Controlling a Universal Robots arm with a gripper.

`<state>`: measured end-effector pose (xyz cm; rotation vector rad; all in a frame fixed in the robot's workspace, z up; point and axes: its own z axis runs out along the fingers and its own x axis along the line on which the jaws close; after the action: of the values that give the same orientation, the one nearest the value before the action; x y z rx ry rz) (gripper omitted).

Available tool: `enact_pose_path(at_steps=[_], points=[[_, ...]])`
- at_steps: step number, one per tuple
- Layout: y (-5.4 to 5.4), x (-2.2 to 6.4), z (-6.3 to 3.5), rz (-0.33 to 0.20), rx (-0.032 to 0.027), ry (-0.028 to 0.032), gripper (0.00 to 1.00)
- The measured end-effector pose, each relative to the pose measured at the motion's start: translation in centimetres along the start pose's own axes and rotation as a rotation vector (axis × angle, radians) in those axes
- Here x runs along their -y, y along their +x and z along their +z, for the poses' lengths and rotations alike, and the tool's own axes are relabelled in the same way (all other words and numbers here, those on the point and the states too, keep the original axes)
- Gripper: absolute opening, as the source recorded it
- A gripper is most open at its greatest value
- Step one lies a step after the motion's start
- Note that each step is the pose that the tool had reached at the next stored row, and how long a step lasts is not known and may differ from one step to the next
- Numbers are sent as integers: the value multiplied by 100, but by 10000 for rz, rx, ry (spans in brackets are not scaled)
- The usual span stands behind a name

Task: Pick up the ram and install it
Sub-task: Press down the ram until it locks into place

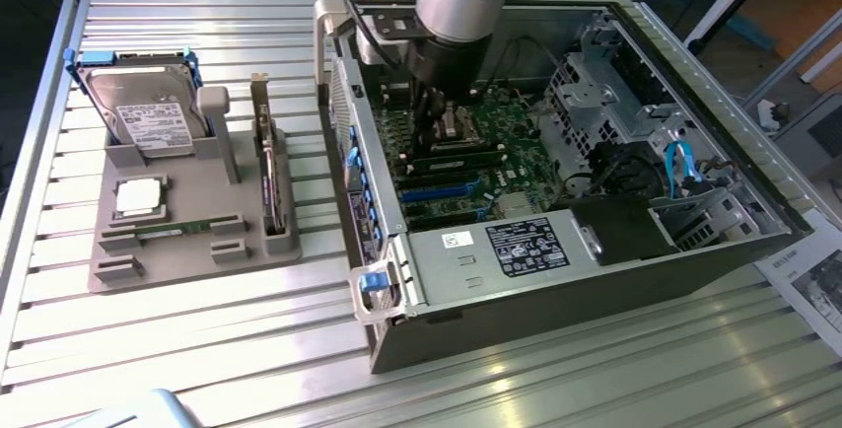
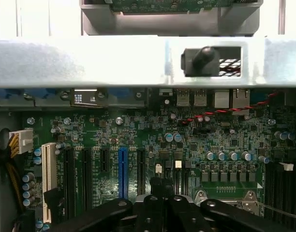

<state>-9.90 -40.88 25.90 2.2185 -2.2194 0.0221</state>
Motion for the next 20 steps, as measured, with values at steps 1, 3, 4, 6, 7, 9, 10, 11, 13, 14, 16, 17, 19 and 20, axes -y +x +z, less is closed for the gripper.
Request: enact_pose_path(at_steps=[1, 3, 4, 6, 7, 9, 10, 11, 13, 14, 16, 17, 19, 20], points=[[0, 0, -11, 0, 1, -1, 10], [0, 0, -42, 0, 0, -2, 10], [1, 0, -74, 1, 1, -3, 10], [2, 1, -130, 1, 1, -4, 10], [2, 1, -151, 0, 1, -4, 10], [2, 1, -192, 1, 0, -7, 10], [3, 2, -222, 1, 0, -7, 10], [3, 2, -243, 1, 0, -7, 10], [3, 2, -283, 1, 1, -7, 10], [4, 2, -306, 1, -1, -7, 10], [4, 2, -336, 1, 0, -7, 10], [4, 3, -353, 1, 1, -7, 10], [5, 3, -393, 1, 0, -7, 10], [5, 3, -409, 1, 0, -7, 10]])
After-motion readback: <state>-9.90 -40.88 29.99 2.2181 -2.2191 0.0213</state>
